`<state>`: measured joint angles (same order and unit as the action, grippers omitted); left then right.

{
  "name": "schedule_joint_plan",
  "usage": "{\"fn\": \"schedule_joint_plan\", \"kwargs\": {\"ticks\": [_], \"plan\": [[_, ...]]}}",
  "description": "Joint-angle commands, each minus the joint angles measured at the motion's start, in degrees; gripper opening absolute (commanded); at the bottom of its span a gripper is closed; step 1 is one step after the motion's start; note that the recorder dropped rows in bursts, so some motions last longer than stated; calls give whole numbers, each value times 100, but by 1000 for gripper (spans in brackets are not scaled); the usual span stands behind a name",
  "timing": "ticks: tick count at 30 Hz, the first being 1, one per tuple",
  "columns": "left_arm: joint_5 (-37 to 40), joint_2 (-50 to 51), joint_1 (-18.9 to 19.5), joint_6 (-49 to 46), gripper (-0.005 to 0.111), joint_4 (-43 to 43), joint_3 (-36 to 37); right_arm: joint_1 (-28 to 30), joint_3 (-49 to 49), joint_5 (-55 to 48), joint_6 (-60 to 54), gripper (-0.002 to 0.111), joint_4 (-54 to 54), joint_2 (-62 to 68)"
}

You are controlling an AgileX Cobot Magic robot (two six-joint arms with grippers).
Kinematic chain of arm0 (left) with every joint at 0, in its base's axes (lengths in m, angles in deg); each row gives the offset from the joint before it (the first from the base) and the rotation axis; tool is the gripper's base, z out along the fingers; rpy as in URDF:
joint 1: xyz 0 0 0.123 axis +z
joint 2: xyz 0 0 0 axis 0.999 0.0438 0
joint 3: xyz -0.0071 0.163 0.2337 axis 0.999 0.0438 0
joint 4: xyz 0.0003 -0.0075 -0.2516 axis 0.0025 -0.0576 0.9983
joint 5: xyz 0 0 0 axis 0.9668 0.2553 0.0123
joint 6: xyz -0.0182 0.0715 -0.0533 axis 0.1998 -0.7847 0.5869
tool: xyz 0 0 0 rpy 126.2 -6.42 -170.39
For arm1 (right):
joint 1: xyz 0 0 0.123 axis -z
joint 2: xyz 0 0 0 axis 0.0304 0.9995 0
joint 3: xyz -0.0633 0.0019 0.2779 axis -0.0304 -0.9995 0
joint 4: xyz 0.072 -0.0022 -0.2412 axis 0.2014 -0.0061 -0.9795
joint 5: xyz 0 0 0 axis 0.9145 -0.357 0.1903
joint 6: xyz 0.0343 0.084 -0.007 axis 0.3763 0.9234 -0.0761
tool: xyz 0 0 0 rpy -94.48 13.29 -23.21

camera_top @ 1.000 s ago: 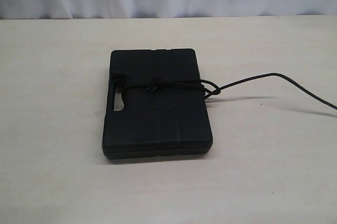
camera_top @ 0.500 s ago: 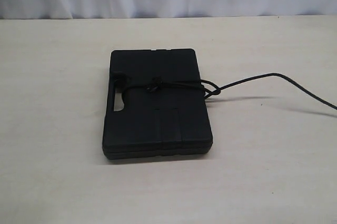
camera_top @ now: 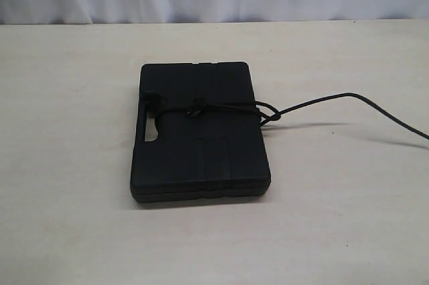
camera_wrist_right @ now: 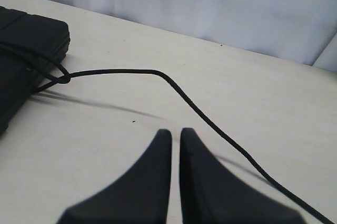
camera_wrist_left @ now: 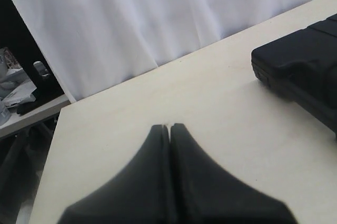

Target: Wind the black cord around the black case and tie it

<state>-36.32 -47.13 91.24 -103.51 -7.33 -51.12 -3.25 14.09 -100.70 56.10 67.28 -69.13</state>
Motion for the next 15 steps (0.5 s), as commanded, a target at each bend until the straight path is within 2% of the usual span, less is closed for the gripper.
{"fn": "schedule_joint_plan", "kwargs": {"ticks": [1,4,15], "plan": [[65,-15,1,65,0,16,11,34,-9,-16,32,5,6,-24],[289,-15,1,65,0,16,11,34,-9,-16,32,5,6,-24],[293,-15,1,65,0,16,11,34,-9,-16,32,5,6,-24]]}}
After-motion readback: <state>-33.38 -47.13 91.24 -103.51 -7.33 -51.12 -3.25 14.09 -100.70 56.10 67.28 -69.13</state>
